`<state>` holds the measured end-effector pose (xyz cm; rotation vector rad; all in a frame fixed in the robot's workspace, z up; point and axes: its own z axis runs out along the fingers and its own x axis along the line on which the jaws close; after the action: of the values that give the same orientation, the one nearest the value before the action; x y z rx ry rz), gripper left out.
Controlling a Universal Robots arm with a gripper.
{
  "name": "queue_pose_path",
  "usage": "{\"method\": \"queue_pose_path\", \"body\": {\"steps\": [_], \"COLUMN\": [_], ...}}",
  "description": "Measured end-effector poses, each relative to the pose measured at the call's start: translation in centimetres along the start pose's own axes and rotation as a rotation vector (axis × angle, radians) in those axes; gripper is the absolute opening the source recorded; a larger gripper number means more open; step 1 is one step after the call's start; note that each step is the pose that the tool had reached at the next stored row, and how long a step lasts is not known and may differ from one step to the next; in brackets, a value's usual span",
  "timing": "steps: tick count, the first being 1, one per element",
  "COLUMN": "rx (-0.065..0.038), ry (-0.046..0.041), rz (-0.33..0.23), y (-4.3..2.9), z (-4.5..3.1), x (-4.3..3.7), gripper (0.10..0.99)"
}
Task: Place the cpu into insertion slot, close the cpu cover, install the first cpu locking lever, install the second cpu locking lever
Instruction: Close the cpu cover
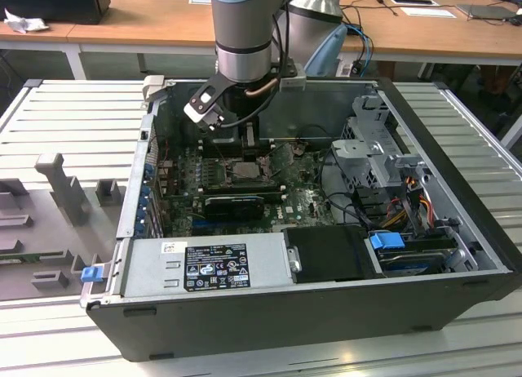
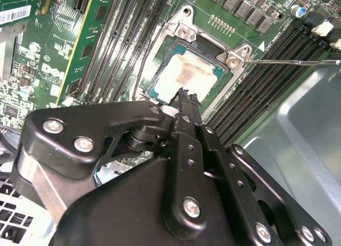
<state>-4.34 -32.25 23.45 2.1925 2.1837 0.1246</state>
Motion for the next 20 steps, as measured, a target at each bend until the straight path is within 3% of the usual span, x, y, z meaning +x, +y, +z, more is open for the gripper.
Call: {"method": "queue_pose_path", "body": {"steps": [20], "rx": [0.000], "ry": [-0.0003], "rz": [0.004], "y": [0.06], "z": [-0.71], "x": [0.02], "gripper": [0.106]}}
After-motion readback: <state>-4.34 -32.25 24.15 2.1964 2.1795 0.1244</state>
